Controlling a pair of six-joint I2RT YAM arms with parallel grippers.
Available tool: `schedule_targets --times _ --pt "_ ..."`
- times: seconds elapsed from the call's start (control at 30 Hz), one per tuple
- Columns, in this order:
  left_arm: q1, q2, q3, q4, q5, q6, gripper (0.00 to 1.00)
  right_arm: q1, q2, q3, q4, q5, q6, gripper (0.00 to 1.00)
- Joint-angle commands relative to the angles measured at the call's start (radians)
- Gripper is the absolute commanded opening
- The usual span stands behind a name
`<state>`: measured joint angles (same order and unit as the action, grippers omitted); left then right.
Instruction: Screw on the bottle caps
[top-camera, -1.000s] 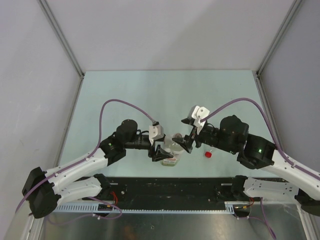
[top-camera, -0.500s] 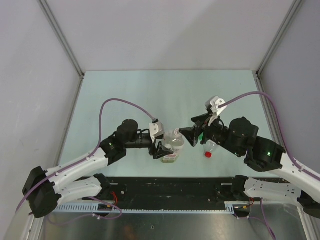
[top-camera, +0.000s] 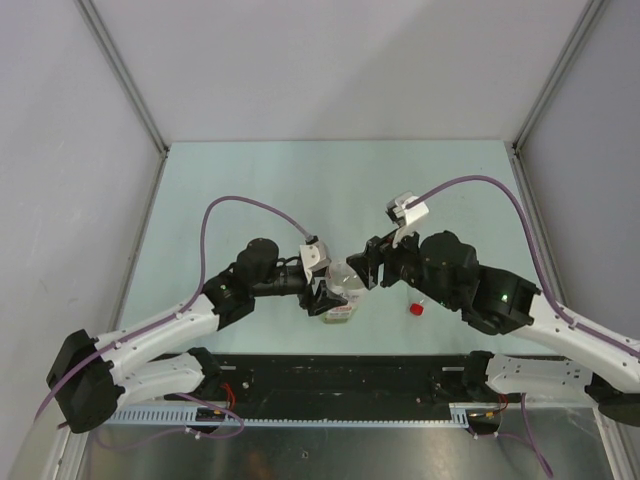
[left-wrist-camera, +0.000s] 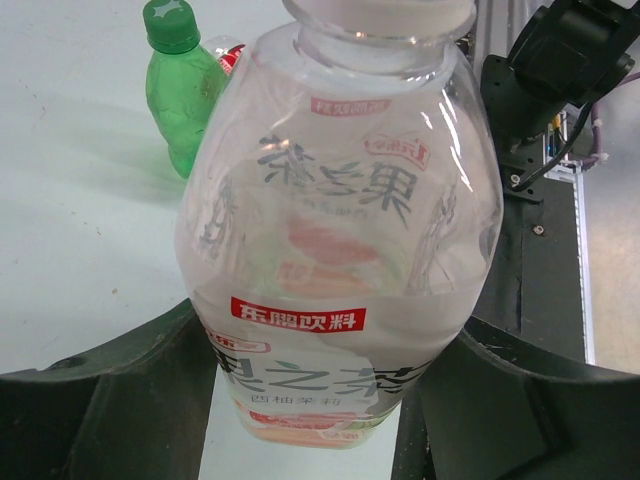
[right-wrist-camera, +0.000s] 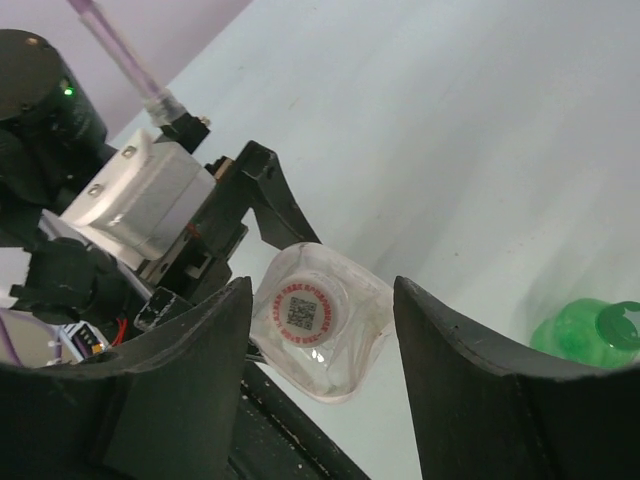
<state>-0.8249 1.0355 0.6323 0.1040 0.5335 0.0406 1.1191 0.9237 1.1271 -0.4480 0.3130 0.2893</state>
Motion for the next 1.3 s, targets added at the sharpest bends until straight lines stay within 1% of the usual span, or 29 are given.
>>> schedule_targets --times 0.0,0.13,0.5,0.67,1.0,1.27 --pt "0.002 -0.009 0.043 0.048 -0.014 -0.017 0.00 0.014 0.006 0.029 0.003 0.067 0.010 0.62" --pt "0.001 -0.007 0.041 0.048 -0.025 -0.014 0.00 0.021 0.016 0.030 -0.007 0.064 0.012 0.57" --pt "0.002 0.001 0.046 0.043 -0.030 -0.014 0.00 0.035 0.027 0.030 -0.019 0.062 -0.006 0.54" --pt "0.002 0.003 0.047 0.037 -0.029 -0.015 0.00 0.037 0.036 0.030 -0.020 0.060 -0.013 0.50" --pt "0.002 0.017 0.058 0.032 -0.031 -0.013 0.00 0.040 0.044 0.031 -0.030 0.068 -0.014 0.48" --pt "0.001 0.019 0.061 0.029 -0.030 -0.016 0.00 0.040 0.054 0.030 -0.045 0.095 -0.010 0.43"
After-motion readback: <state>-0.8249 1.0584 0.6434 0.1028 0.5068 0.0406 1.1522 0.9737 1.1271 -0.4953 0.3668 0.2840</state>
